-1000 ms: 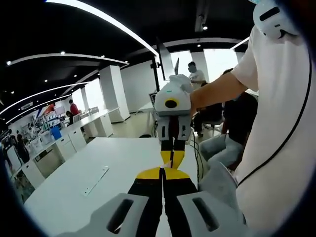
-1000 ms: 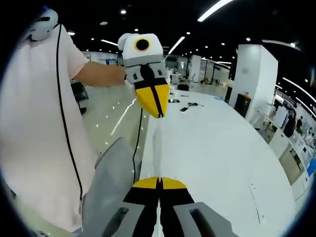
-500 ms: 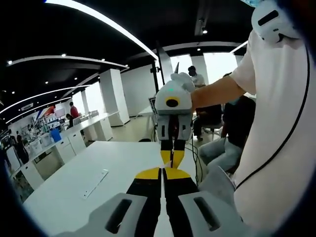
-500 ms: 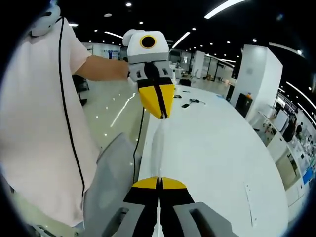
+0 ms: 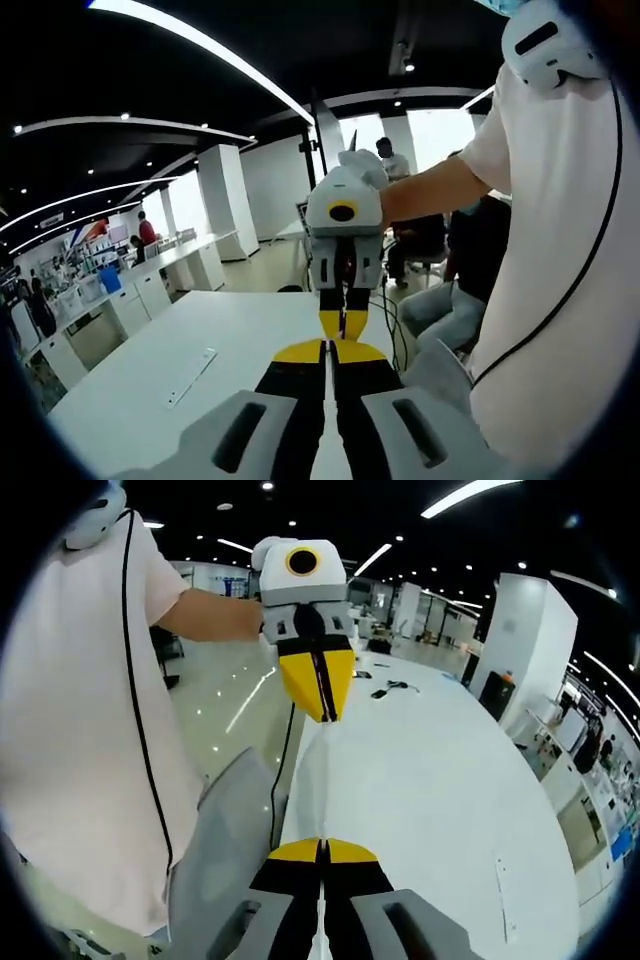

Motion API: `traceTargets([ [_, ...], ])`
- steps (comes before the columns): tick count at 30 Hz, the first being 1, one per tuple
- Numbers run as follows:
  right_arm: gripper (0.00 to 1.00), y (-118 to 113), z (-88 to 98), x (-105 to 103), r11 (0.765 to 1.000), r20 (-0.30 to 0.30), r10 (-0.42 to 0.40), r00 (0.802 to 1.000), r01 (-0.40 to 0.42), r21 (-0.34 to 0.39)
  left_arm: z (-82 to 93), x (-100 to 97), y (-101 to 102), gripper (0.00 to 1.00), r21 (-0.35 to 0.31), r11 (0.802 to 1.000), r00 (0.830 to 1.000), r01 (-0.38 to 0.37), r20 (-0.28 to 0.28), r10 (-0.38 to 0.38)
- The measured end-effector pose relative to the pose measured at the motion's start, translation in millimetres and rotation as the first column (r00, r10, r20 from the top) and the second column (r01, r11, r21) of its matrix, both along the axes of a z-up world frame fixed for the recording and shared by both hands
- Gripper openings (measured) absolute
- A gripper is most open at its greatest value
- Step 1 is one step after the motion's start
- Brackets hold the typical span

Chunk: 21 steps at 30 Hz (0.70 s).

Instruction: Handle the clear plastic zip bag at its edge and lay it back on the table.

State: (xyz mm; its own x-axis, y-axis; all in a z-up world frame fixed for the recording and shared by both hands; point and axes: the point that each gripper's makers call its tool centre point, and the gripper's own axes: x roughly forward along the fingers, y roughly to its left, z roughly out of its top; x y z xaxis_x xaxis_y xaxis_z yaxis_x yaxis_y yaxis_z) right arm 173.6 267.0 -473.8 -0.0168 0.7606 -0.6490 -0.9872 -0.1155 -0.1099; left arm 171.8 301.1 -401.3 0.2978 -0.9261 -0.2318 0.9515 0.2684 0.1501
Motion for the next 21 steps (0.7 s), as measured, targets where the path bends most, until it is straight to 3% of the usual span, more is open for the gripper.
traceTargets([
  [21,0.0,-0.5,0.3,-2.2,1.0,0.015,0.013,1.0,-0.012,-0.009,-4.1,-3.0,-1.1,0.0,-0.013,1.0,1.0,0.003,-0.026,-0.003],
])
